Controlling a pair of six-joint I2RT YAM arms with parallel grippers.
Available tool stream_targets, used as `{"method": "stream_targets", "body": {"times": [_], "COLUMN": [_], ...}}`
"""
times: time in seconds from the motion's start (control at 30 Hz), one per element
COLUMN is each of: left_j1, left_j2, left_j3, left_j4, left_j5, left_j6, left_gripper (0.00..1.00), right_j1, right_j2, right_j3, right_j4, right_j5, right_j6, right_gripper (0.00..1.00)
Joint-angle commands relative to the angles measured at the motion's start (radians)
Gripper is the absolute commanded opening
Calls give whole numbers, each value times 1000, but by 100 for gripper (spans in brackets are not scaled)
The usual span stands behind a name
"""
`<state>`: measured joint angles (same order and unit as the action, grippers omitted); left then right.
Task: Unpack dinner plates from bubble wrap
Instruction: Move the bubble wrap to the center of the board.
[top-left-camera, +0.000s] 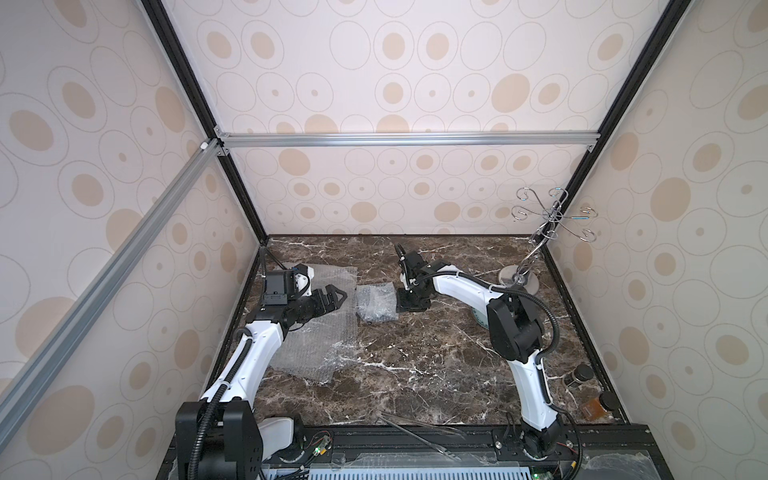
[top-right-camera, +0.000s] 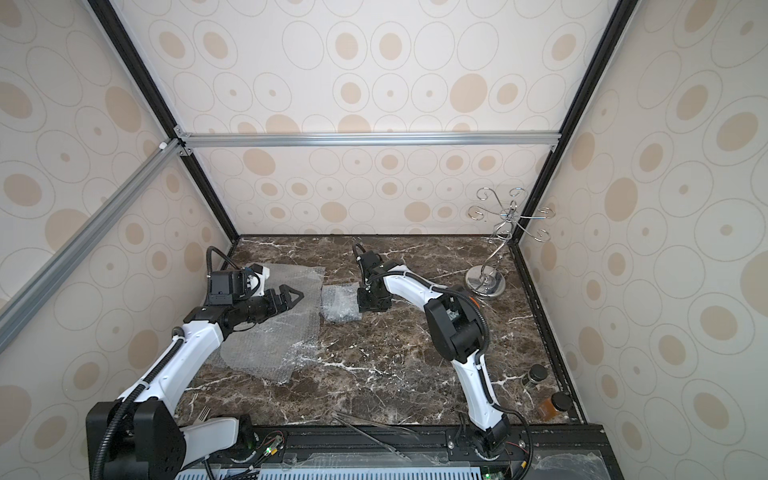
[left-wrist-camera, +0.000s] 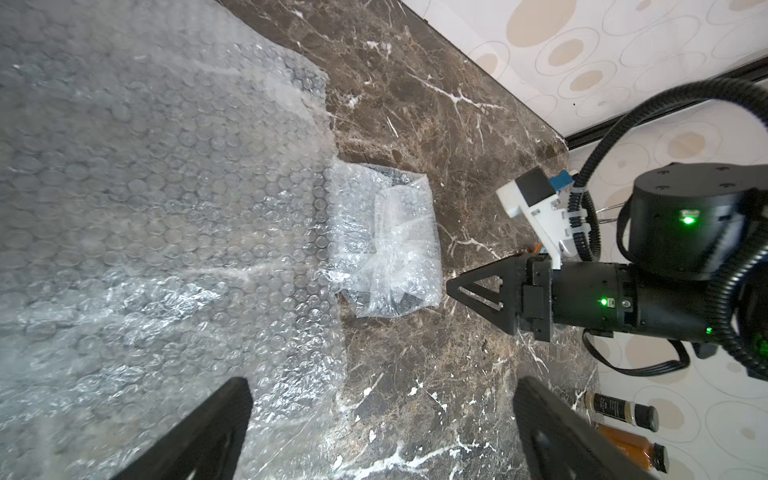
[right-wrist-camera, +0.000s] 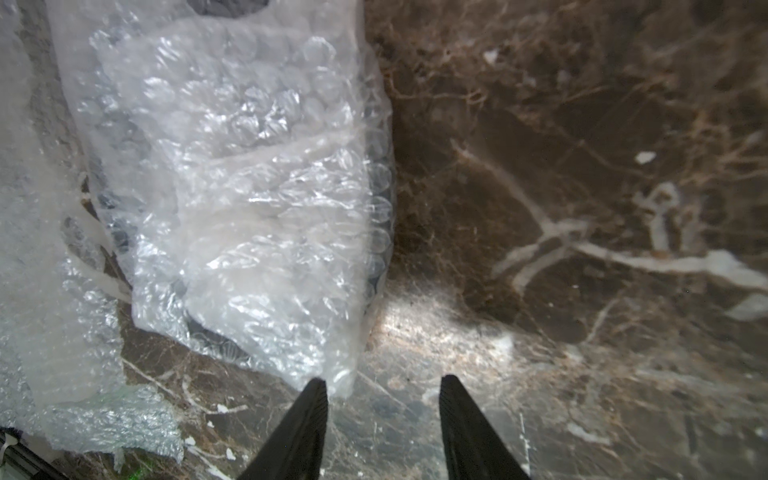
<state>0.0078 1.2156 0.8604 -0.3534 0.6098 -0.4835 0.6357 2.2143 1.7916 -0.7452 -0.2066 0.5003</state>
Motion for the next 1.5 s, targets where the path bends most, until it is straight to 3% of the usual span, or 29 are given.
{"method": "stream_targets", "body": {"times": [0.0,0.63,1.2,1.47], "left_j1": [-6,6,5,6], "left_j2": [4,27,21,26], "left_j3": [35,81,63,59], "left_j4": [70,218,230,209], "left_j5": [73,234,236,239], "left_j6": [-62,-104,-94,-32], "left_gripper": [99,99,99,99], "right_j1": [9,9,10,14], "right_j2": [41,114,142,159], "right_j3": [51,176,217,219], "right_j4": [-33,-67,-79,-85], "right_j5": [-2,-23,-31,-25], "right_j6": [12,16,32,54], "right_gripper": [47,51,48,48]}}
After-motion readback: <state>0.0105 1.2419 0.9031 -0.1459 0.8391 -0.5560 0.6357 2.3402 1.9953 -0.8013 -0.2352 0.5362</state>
